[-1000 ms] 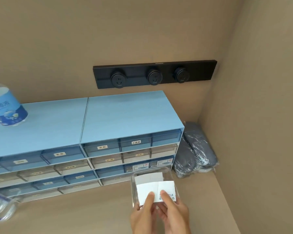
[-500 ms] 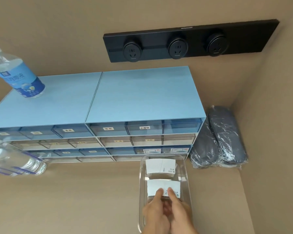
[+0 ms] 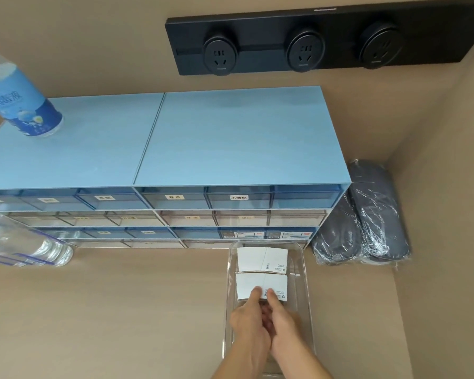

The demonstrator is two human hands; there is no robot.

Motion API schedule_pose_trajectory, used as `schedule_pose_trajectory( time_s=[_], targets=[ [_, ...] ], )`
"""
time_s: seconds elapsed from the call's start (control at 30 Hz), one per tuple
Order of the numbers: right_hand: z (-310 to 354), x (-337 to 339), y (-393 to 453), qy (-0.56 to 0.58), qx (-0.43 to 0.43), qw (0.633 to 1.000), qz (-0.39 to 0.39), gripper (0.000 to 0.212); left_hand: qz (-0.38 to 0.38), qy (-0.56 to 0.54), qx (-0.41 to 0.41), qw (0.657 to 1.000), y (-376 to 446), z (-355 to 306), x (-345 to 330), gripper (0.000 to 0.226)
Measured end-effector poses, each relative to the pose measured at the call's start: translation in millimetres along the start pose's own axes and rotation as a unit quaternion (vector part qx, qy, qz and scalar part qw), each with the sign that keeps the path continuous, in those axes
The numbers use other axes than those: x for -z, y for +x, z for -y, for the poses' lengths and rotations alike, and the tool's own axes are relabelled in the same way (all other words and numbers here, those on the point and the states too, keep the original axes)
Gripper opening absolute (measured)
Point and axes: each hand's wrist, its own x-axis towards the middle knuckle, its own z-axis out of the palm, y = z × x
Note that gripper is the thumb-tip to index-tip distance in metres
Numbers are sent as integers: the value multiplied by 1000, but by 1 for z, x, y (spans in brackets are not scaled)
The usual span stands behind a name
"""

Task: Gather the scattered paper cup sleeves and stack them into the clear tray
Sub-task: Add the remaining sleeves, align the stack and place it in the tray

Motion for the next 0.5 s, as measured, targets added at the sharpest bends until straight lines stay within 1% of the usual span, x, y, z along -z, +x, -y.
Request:
schedule_pose_trajectory(
  time_s=[0.1,0.23,0.37,0.5],
  targets=[
    [1,-1,4,-18,18,1000,-17,32,-11,24,-14,1000,5,0,-2,32],
    [3,1,3,-46,36,998,-23,33,-33,66,-39,997,8,1,-2,39],
    [6,0,2,-95,62,993,-30,32,-59,140,-82,985,11,2,-3,41],
    [6,-1,0,-99,67,992,-35,34,-58,174,-107,977,12,2,-3,45]
  ],
)
